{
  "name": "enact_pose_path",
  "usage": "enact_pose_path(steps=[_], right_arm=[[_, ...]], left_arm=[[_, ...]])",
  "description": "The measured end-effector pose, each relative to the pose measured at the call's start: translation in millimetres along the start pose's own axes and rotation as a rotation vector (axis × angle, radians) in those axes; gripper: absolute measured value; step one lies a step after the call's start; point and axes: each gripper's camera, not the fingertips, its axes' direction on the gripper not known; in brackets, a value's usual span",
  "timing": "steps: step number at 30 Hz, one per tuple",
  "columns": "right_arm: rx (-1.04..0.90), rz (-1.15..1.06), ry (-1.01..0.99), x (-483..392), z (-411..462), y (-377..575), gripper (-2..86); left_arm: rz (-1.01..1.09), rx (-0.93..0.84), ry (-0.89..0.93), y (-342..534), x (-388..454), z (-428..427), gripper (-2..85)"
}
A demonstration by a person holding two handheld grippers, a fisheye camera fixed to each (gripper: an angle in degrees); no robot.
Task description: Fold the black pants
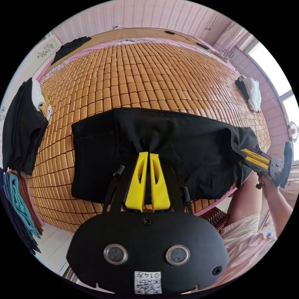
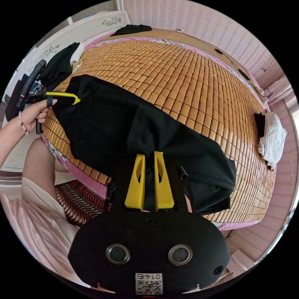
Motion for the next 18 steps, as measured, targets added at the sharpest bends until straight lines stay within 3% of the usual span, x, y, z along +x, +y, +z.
enact_pose_path(steps=[5, 10, 12, 14, 18], right_arm=[[0.260, 0.177, 0.042, 74, -81, 23, 4.2], [0.582, 0.451, 0.156, 152, -180, 95, 3.7], [0.636, 0.524, 0.199, 166, -196, 125, 3.8], [0.644, 0.575, 0.231, 175, -198, 153, 4.1], [0.515, 0.742, 0.237, 190, -158, 202, 5.7]], left_arm=[[0.048, 0.180, 0.056, 0, -4, -41, -0.9], [0.058, 0.546, 0.148, 46, -27, -109, -1.0], [0.021, 0.615, 0.165, 73, -42, -116, -0.9], [-0.034, 0.620, 0.146, 102, -56, -110, -0.8], [-0.225, 0.318, 0.054, 145, -81, -59, 0.3]])
